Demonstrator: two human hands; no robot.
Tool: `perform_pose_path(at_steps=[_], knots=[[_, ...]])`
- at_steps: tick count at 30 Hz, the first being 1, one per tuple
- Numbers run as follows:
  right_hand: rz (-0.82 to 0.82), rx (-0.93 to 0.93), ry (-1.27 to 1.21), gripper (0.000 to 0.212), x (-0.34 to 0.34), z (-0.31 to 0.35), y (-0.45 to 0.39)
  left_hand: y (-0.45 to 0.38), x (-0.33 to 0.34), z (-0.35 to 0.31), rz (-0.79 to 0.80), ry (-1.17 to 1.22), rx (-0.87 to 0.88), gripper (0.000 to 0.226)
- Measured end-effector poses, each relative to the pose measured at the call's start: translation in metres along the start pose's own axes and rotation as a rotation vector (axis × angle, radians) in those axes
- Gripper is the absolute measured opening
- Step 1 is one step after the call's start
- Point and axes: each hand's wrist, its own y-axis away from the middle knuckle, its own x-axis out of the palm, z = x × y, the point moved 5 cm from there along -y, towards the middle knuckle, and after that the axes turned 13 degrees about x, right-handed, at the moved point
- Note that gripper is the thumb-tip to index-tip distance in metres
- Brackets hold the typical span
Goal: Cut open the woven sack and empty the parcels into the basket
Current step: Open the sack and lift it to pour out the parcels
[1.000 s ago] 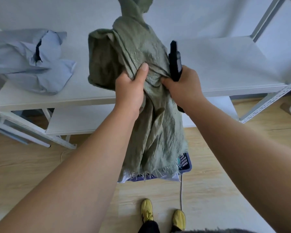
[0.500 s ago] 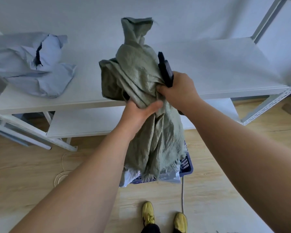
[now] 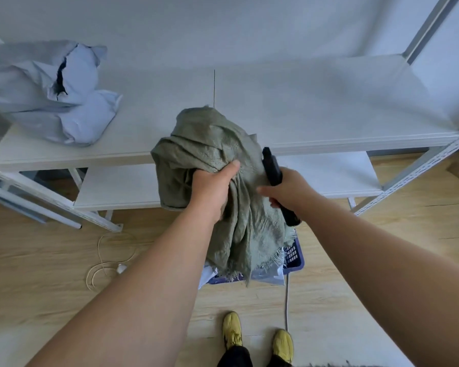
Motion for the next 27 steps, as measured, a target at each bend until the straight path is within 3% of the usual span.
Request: perform_pose_path(at_steps=[3, 7, 11, 16, 19, 24, 27], knots=[[-0.203, 0.025, -0.246, 0.021, -0.019, -0.005, -0.003, 0.005, 0.016, -0.002, 0.091, 0.03, 0.015, 0.034], [-0.47, -0.218, -0.334, 0.022, -0.048, 0.035, 0.021, 0.002, 0.029, -0.01, 0.066, 0.11, 0.038, 0.067], [-0.45, -0.267, -0.125, 0.015, -0.043, 0.047, 0.03, 0.003, 0.028, -0.006, 0.056, 0.125, 0.016, 0.076], [-0.497, -0.364, -0.221, 0.017, -0.051, 0.058, 0.045, -0.002, 0.029, -0.017, 0.055, 0.166, 0.093, 0.069], [-0.491, -0.344, -0.08, 0.01, -0.055, 0.067, 0.044, -0.002, 0.029, -0.021, 0.092, 0.143, 0.074, 0.069], [-0.49, -0.497, -0.133, 0.015, -0.058, 0.091, 0.055, -0.004, 0.026, -0.02, 0.036, 0.214, 0.079, 0.045], [-0.413, -0.37, 0.05, 0.014, -0.05, 0.083, 0.037, -0.003, 0.015, -0.017, -0.023, 0.09, 0.067, 0.034]])
